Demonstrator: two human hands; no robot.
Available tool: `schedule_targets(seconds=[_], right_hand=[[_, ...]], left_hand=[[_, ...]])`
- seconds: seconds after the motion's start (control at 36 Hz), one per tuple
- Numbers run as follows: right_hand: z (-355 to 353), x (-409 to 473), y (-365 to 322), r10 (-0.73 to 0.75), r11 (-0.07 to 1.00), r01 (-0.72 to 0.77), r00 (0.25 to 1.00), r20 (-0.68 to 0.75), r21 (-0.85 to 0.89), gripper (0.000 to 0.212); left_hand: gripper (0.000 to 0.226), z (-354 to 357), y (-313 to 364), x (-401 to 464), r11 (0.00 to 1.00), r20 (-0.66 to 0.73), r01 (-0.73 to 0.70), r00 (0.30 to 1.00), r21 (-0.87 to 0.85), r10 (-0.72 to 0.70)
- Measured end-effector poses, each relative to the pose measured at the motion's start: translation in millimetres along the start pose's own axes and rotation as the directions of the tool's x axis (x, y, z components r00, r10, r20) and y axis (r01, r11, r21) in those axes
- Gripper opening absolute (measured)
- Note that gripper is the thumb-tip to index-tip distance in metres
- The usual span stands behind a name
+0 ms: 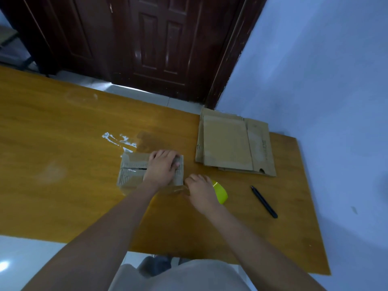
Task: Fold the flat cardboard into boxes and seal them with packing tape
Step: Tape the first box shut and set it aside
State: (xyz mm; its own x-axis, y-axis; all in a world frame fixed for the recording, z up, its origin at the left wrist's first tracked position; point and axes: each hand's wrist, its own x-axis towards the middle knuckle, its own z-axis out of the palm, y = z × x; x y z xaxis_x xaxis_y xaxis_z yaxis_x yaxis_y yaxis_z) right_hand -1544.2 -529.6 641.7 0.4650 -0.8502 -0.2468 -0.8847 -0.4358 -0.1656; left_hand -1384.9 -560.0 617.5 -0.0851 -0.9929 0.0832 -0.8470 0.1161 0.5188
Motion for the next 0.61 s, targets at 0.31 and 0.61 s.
schedule_targets(seconds=[0.31, 0.61], right_hand=[[-4, 15, -8, 0.065, 0.997, -0.062, 0.997, 0.052, -0.051, 0.028], [8, 11, -12, 0.121, 0.993, -0.121, 0.993, 0.003, -0.014, 0.046]], left_hand=[[0.038, -2, -1, -2, 1.000, -0.001, -0.009, 1.000, 0.003, 0.009], [0.037, -2, 0, -2, 1.000, -0.011, -0.007, 1.000, -0.010, 0.007]])
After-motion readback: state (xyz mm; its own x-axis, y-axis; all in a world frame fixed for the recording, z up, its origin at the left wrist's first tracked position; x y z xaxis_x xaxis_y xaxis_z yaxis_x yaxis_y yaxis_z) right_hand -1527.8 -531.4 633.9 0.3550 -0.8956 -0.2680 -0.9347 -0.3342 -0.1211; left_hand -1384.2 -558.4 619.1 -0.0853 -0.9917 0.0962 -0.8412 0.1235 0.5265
